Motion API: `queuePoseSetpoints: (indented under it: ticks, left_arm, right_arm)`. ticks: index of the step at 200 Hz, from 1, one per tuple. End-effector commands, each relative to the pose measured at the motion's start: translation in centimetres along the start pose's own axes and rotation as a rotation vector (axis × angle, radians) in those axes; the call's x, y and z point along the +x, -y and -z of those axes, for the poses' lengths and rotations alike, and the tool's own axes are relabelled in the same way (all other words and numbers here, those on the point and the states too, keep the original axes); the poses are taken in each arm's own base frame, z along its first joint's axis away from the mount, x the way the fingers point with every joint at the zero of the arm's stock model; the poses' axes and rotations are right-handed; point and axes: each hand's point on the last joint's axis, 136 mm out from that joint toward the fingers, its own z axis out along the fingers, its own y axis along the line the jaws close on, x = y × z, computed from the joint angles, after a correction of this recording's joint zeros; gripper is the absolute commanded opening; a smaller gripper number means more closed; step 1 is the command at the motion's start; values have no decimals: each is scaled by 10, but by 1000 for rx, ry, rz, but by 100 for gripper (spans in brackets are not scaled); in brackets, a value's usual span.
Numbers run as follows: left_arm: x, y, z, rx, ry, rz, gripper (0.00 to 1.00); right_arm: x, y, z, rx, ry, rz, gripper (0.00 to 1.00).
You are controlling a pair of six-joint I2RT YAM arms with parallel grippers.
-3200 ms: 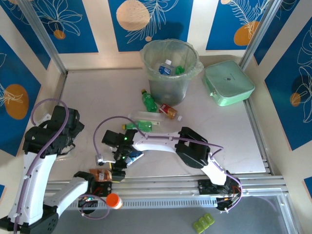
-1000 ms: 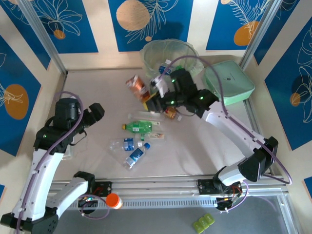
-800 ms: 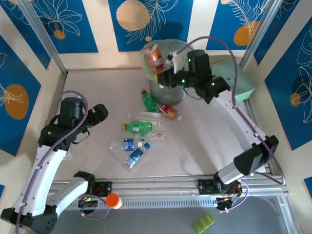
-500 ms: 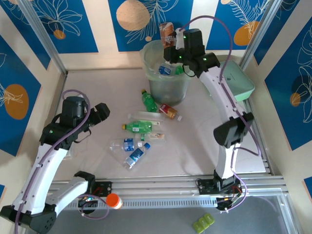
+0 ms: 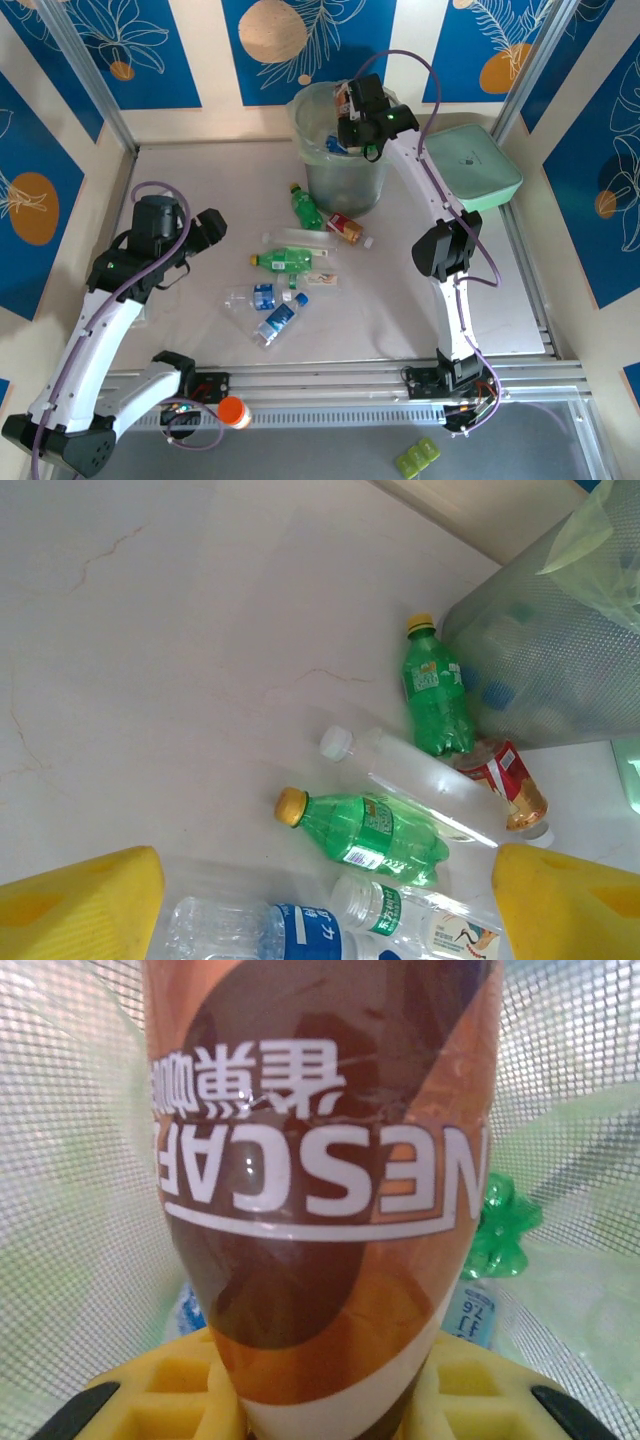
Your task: Put the plastic bottles in the bin
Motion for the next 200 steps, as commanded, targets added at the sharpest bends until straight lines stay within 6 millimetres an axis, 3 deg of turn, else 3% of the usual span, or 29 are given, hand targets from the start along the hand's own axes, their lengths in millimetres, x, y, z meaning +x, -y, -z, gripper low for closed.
queuePoseSetpoints:
  ticks: [1,44,99,130,162,188,200]
  left_arm:
    - [-1,0,-2,0,20,-11,85]
    - [3,-3,-5,-10,9,-8,86]
    - [4,-8,2,-29,3,-34,87]
    - [6,-6,4,-21,-10,-53,87]
    - [26,-10,-4,-44,-101,-84,87]
    - [42,-10,-2,-54,-141,-126,88]
    - [53,-11,-2,-65,-171,-165,89]
  right_arm:
    - [5,13,3,37,-24,-6,23]
    - [9,17,-8,52,-53,1,43]
    - [-16,15,24,52,39,-4,53]
    - [-36,10,58,51,120,12,54]
    - [-54,-8,107,31,224,53,55]
    - [-52,-37,149,-64,274,67,54]
    - [-42,-54,163,-116,285,81,54]
